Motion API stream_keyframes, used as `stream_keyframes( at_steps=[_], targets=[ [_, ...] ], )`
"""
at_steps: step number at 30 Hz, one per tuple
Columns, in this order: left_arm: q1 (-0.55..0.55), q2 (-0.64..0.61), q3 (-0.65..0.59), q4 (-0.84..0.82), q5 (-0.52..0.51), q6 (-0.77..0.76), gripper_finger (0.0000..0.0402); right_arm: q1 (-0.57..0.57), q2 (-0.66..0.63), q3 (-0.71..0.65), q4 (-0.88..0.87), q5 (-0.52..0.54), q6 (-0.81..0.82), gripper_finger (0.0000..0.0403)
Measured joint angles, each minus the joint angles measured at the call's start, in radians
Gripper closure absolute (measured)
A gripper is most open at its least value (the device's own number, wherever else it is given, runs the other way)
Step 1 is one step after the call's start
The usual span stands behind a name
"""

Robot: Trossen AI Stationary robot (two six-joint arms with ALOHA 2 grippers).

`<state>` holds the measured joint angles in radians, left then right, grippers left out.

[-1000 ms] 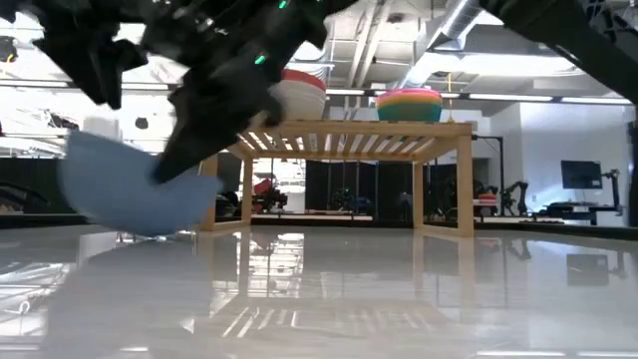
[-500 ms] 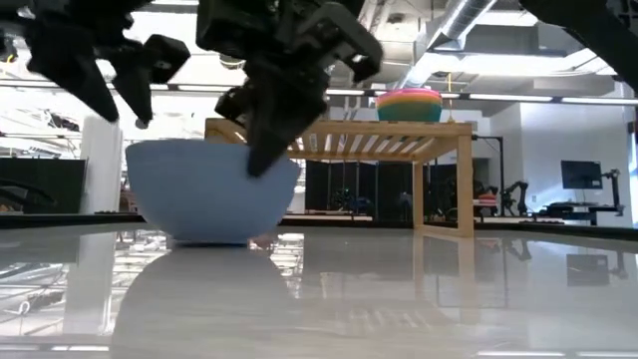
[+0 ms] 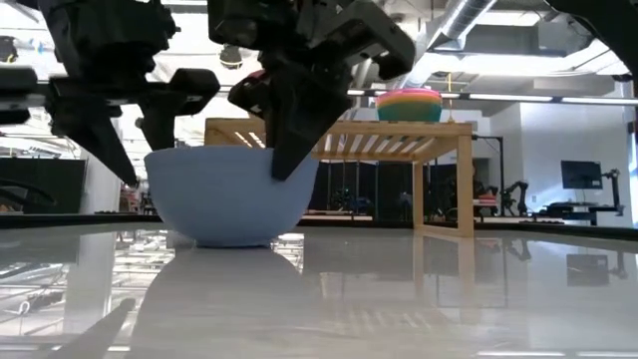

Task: Place and stack bowls onto a shelf
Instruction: Stack the blue bowl on top of the orange bowl

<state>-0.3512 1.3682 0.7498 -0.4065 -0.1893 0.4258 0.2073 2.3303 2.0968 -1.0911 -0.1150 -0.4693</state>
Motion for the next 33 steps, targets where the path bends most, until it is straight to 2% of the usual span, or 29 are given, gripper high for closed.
stream_keyframes(
  at_steps=[9,13,16,20,24,27,29,30,33],
  targets=[
    [-0.009,0.04,0.001,0.019,0.011,0.063,0.0389,-0.016,-0.007,0.002,-0.071,-0.006,0.027,0.0326],
    [-0.015,0.033,0.01,-0.016,0.007,0.067,0.0395,-0.023,-0.009,0.003,-0.093,-0.003,0.051,0.0307],
    [-0.025,0.032,0.054,-0.091,-0.042,0.062,0.0398,-0.021,-0.042,0.005,-0.128,-0.015,0.067,0.0295],
    [-0.031,0.031,0.101,-0.16,-0.087,0.065,0.0399,-0.029,-0.109,0.004,-0.123,-0.146,0.049,0.0285],
    [-0.031,0.031,0.122,-0.164,-0.086,0.098,0.04,-0.034,-0.192,0.002,-0.053,-0.19,0.036,0.0281],
    [-0.027,0.034,0.117,-0.225,-0.125,0.101,0.04,-0.038,-0.246,0.001,0.019,-0.248,0.033,0.0279],
    [-0.026,0.036,0.129,-0.202,-0.165,0.105,0.04,-0.04,-0.262,0.004,0.093,-0.283,0.032,0.0279],
    [-0.025,0.031,0.133,-0.197,-0.191,0.105,0.04,-0.04,-0.266,0.003,0.116,-0.276,0.046,0.0279],
    [-0.024,0.033,0.134,-0.237,-0.239,0.094,0.04,-0.043,-0.269,0.002,0.173,-0.149,0.112,0.028]
  ],
)
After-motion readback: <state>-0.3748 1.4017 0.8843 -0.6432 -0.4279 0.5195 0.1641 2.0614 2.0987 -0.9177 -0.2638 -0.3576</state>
